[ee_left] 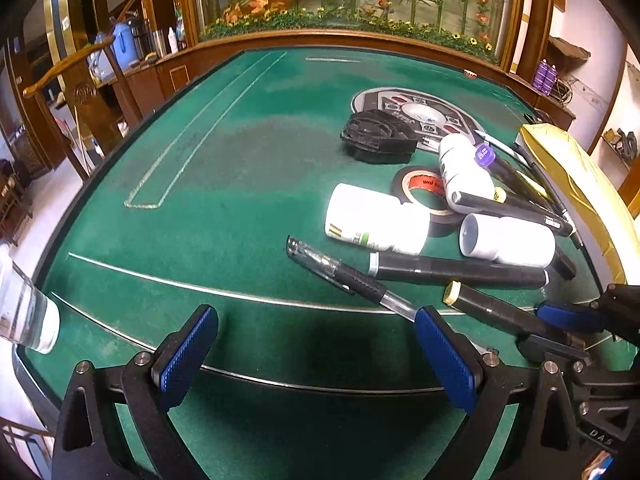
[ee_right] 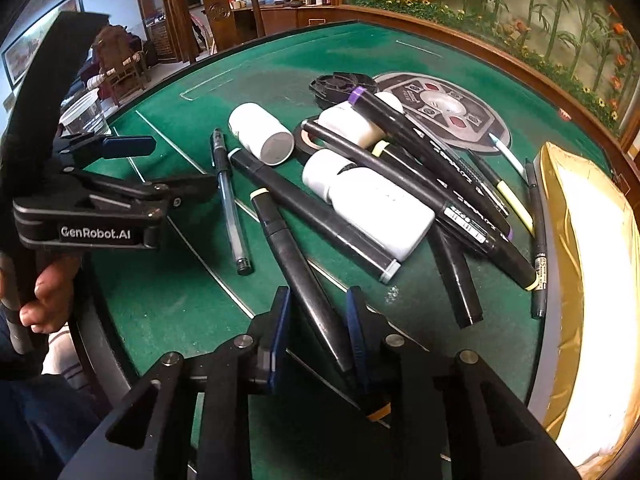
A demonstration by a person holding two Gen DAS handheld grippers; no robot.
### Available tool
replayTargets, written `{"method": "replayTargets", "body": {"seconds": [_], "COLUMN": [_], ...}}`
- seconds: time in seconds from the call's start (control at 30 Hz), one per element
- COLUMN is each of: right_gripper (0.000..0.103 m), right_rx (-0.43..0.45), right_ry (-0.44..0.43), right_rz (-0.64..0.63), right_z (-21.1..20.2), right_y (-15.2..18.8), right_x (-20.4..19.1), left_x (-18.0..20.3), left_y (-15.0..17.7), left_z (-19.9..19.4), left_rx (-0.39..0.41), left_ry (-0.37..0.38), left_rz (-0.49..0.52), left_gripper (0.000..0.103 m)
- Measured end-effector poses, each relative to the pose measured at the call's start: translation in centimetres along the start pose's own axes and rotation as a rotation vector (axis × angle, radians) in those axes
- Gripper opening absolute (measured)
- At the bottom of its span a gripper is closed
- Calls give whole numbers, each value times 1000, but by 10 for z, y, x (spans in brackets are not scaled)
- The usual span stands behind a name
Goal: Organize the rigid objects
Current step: 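Grasp a black marker with the right tool while the left tool grasps a clear ballpoint pen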
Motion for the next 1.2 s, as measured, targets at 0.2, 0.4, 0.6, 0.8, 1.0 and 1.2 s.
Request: {"method": "replayTargets", "body": {"seconds": [0.2,0.4,0.6,0.8,1.0,1.2], "right_gripper": [21,21,21,22,22,22], "right_rx": [19,46,79,115,138,140], "right_ry": [-11,-34,-67,-93,-104,-99], "right_rz": [18,63,96,102,108,109], "right_z": [-3,-11,-17,-19,-19,-20], "right_y": [6,15,22,26,28,27], "right_x": [-6,1,8,12,14,14], "left_x": [0,7,16,14,5,2], "left_y": [5,-7,-11,-9,-9,-6], "left_z": [-2,-10,3,10,9,10], "left_rx": [-34,-59,-161,-171,-145,-101], "left_ry": [3,6,-19,-94,-92,-105], "left_rz": [-15,-62,-108,-96,-91,-109], "left_gripper": [100,100,85,82,81,87]}}
Point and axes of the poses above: each gripper's, at about its wrist camera, not at the fingertips, and z roughly the way its jaws point, x to its right, y to its underside, the point moved 4 cm from there along z, roughly the way its jaws point, and after that the axes turned 13 degrees about -y, right-handed, at the moved point
